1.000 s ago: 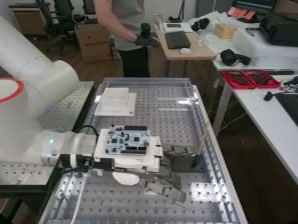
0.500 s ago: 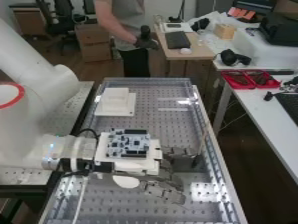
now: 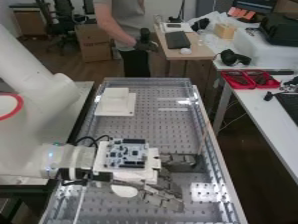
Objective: Grab the paper clip and place it in the clear container
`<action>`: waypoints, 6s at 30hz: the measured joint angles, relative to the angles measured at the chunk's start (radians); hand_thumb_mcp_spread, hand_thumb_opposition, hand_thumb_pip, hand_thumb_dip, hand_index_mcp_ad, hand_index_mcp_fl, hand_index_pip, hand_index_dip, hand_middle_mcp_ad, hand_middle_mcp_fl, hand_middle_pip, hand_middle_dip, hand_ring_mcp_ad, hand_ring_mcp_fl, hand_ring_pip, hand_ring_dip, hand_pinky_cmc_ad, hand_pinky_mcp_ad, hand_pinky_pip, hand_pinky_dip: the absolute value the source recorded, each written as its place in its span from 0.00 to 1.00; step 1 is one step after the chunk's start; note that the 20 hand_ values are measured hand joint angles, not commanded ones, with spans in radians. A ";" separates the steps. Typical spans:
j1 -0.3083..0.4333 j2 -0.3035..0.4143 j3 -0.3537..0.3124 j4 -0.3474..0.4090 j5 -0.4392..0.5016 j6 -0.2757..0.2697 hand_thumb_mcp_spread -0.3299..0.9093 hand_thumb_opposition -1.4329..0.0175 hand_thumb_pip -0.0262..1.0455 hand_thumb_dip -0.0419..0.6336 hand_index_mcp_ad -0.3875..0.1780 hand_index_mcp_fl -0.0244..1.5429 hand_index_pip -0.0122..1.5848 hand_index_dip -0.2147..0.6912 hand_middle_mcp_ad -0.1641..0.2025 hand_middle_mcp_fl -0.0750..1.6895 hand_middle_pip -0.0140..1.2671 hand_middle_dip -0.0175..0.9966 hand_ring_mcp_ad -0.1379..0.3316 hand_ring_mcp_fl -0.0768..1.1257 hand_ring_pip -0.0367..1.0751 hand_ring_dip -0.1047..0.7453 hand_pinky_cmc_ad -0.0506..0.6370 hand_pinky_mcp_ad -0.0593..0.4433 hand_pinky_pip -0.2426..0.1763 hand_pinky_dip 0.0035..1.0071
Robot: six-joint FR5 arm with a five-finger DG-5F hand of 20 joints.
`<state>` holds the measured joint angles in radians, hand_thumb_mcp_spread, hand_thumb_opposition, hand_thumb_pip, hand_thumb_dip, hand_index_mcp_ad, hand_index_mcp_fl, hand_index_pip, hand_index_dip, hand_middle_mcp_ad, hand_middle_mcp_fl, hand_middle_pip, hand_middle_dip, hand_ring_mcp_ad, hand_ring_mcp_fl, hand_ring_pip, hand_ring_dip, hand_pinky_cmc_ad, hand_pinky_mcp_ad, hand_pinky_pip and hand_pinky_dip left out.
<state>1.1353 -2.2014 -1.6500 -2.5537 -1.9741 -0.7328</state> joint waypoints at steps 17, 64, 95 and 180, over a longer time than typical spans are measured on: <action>-0.010 -0.016 0.004 0.004 -0.008 0.001 0.79 0.36 0.69 0.51 0.41 0.13 0.12 0.03 0.37 0.39 0.61 0.73 0.37 0.38 0.21 0.73 0.73 0.58 0.74 0.19; -0.007 -0.032 0.020 -0.009 -0.015 0.024 0.76 0.37 0.70 0.50 0.38 0.14 0.15 0.04 0.36 0.36 0.55 0.73 0.37 0.38 0.22 0.73 0.74 0.58 0.74 0.19; -0.032 -0.021 -0.007 0.042 -0.063 0.004 0.74 0.40 0.75 0.50 0.38 0.13 0.16 0.03 0.36 0.32 0.57 0.71 0.37 0.35 0.24 0.73 0.74 0.58 0.74 0.19; -0.068 -0.070 0.013 0.136 -0.179 0.095 0.77 0.37 0.74 0.50 0.35 0.13 0.22 0.03 0.37 0.39 0.66 0.71 0.35 0.38 0.27 0.72 0.77 0.57 0.73 0.19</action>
<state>1.0677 -2.2713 -1.6371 -2.4178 -2.1526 -0.6379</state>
